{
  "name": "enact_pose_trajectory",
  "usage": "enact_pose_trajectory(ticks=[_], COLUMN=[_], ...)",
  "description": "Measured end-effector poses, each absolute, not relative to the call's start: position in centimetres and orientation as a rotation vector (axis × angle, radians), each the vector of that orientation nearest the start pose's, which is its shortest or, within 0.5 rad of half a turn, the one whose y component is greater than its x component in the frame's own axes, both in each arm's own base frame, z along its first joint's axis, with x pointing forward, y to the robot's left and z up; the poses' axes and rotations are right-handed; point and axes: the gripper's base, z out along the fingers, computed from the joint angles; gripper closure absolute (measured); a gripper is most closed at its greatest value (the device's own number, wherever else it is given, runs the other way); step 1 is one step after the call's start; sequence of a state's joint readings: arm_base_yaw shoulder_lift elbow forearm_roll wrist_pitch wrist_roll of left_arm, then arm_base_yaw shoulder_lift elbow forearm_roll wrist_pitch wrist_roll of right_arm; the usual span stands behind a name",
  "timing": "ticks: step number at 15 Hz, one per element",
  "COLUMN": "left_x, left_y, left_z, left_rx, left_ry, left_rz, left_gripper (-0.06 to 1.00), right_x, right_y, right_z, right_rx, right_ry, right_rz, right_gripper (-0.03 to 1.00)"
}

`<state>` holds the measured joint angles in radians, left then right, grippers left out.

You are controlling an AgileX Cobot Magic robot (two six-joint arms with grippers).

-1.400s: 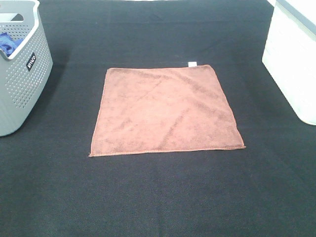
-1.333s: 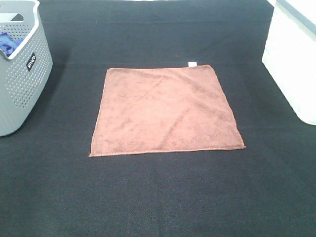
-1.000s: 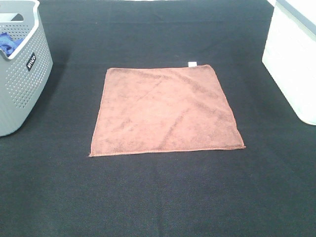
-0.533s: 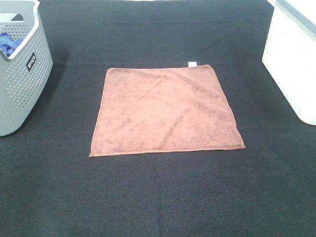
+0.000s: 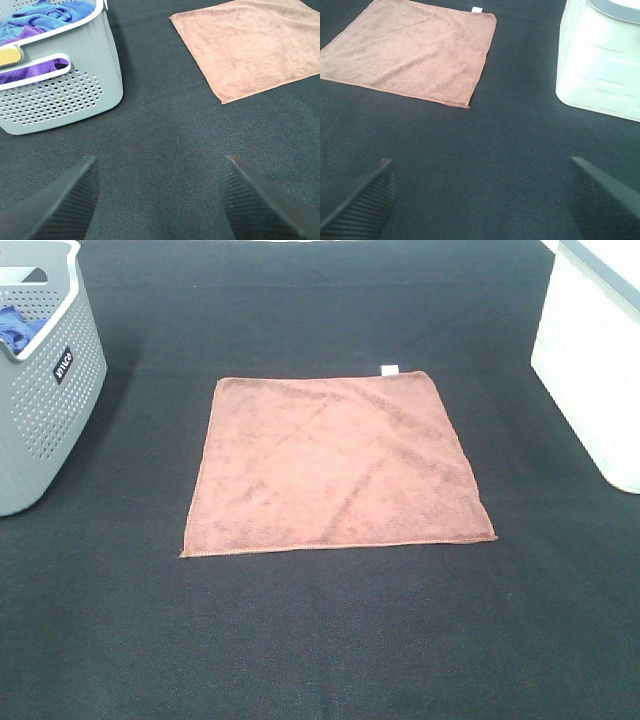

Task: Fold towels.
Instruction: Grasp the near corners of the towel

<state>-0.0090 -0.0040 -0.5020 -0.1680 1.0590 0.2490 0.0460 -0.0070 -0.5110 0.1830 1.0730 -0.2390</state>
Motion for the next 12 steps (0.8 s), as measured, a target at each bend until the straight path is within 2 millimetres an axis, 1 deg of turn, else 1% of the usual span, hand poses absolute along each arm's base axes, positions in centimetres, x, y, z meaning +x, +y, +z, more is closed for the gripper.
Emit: enact_pose_trajectory(ticks=[12], left_x=[-0.64], left_y=[-1.32], left_z=[27.89], left_rx=[0.269], left_ry=[2.008], left_rz=[-0.049], left_gripper=[0.28], right_x=[-0.92], right_y=[1.42], right_z=[28.04], right_rx=[-0.299], right_ry=[2.004], right_rz=[0.097], right_gripper=[0.11])
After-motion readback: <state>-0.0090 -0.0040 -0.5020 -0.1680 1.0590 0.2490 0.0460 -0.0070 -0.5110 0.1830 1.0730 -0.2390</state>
